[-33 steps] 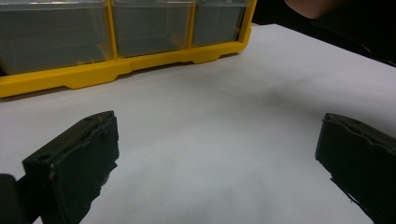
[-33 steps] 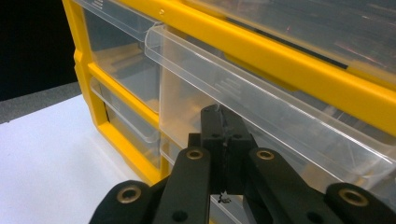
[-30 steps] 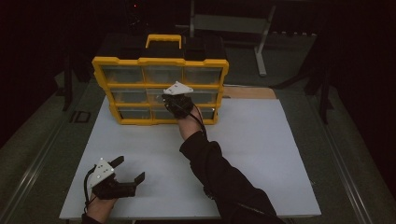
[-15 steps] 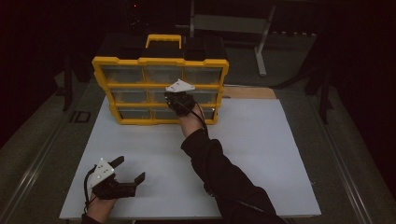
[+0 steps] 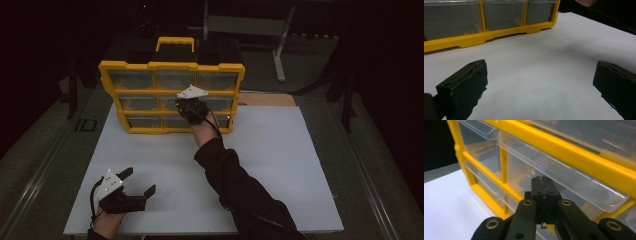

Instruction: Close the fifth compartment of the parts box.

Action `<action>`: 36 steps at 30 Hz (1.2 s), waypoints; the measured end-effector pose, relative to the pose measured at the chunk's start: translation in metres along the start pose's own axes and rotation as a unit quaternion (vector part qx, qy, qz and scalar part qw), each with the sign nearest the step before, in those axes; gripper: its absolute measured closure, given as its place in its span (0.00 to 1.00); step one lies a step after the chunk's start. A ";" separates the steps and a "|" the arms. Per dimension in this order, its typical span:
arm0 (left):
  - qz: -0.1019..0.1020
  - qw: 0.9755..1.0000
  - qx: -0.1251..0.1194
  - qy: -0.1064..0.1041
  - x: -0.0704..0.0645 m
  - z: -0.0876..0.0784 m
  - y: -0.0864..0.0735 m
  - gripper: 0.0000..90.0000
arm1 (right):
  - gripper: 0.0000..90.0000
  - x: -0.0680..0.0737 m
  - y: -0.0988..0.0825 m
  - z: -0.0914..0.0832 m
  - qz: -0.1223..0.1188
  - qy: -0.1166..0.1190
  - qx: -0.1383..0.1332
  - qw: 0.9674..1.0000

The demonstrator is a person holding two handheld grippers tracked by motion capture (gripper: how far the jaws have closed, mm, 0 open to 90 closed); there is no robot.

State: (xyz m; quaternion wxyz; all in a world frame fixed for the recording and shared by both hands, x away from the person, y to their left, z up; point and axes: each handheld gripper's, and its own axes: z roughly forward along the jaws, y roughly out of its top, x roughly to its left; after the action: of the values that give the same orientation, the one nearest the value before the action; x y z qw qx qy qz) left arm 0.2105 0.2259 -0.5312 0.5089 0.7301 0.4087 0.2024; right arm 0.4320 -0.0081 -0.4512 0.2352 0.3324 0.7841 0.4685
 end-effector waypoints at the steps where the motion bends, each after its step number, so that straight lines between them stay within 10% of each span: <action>1: -0.001 1.000 0.000 0.000 0.000 0.000 0.000 0.00 | 0.94 0.000 0.000 0.000 -0.003 0.004 -0.003 1.000; 23: 0.002 1.000 0.003 0.001 -0.001 0.000 0.000 0.00 | 0.18 0.006 -0.010 -0.006 0.042 0.074 0.016 0.996; 36: 0.001 1.000 0.004 0.002 -0.001 0.001 0.000 0.00 | 0.11 0.010 -0.021 -0.016 0.021 0.107 0.006 0.994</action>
State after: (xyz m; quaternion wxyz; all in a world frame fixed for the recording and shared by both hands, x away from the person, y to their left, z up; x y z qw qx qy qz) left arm 0.2105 0.2249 -0.5315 0.5049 0.7324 0.4094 0.2024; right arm 0.4079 -0.0170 -0.4635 0.1376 0.2983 0.8004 0.5014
